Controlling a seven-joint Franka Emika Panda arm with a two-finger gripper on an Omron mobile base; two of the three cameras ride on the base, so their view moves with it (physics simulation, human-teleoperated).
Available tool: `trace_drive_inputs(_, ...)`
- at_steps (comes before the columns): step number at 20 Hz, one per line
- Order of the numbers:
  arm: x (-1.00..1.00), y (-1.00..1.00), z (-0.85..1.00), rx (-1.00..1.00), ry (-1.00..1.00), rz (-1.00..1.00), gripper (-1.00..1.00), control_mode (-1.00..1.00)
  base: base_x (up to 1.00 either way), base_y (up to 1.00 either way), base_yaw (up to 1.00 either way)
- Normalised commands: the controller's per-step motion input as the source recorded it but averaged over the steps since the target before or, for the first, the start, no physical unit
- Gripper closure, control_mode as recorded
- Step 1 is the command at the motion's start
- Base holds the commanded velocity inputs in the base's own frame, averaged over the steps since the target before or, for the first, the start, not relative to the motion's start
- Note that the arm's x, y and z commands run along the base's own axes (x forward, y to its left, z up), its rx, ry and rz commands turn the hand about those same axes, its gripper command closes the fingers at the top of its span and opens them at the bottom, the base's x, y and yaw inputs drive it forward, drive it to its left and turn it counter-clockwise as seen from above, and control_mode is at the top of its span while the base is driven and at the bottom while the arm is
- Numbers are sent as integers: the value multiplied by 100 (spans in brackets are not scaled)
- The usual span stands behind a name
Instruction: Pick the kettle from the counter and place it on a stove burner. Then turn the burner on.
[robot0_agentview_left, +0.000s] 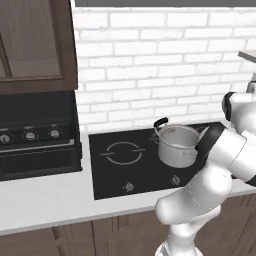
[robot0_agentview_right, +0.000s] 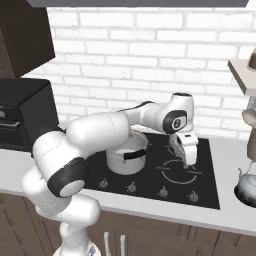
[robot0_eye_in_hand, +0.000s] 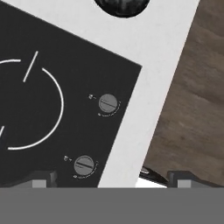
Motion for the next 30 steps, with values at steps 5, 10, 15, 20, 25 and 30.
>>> trace_drive_inputs(5, 0, -71, 3, -3, 6, 24, -100, -100, 0, 0, 0)
trace_drive_inputs(10, -5, -67, 0, 0, 2, 32, -100, -100, 0, 0, 0)
trace_drive_inputs(15, -11, -48, 0, 0, 0, 40, -100, -100, 0, 0, 0)
trace_drive_inputs(20, -13, -20, 0, -2, -4, 41, -100, -100, 0, 0, 0)
trace_drive_inputs(25, -2, -27, 0, -4, -10, 34, -100, -100, 0, 0, 0)
trace_drive_inputs(30, 5, -41, 0, -1, -11, 13, -100, -100, 0, 0, 0)
